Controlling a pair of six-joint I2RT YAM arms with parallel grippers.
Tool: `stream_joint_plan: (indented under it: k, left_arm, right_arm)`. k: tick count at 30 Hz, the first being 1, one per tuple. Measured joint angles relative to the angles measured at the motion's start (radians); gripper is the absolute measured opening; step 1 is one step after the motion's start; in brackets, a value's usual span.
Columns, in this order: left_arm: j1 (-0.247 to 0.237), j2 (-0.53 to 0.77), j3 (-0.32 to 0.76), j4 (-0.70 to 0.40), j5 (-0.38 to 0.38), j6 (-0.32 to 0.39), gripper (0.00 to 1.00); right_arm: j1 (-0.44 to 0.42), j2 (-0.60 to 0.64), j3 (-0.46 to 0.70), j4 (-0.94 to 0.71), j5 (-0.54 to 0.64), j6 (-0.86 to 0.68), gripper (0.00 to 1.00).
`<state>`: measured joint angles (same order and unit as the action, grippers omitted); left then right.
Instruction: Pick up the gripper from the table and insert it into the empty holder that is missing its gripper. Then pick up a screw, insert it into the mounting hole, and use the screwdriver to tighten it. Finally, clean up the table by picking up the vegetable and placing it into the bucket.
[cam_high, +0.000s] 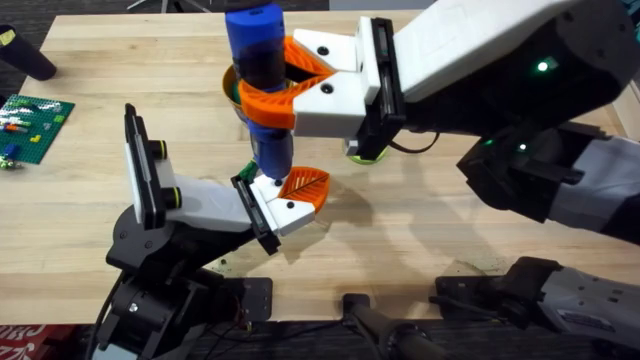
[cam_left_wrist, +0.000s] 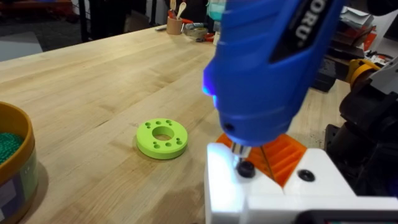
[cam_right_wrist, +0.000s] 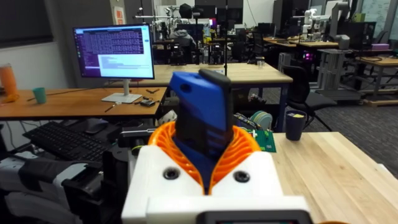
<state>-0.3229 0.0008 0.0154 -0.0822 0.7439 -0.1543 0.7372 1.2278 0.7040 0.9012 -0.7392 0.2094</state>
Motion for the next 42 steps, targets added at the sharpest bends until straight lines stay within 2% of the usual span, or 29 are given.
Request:
stream_joint_plan:
  k: [5, 12, 21, 42]
  left_arm:
    - [0.000, 0.000, 0.000, 0.001, 0.000, -0.004, 0.015]
    - [0.000, 0.000, 0.000, 0.002, 0.000, -0.004, 0.015]
    - [0.000, 0.000, 0.000, 0.002, 0.000, -0.004, 0.015]
    - [0.000, 0.000, 0.000, 0.002, 0.000, -0.004, 0.015]
  right_arm:
    - [-0.001, 0.000, -0.001, 0.007, 0.009, 0.000, 0.034]
    - [-0.001, 0.010, -0.010, 0.119, 0.005, -0.013, 0.034]
    - [-0.001, 0.010, -0.011, 0.122, -0.044, -0.004, 0.034]
    - [-0.001, 0.010, -0.011, 0.113, -0.048, 0.022, 0.034]
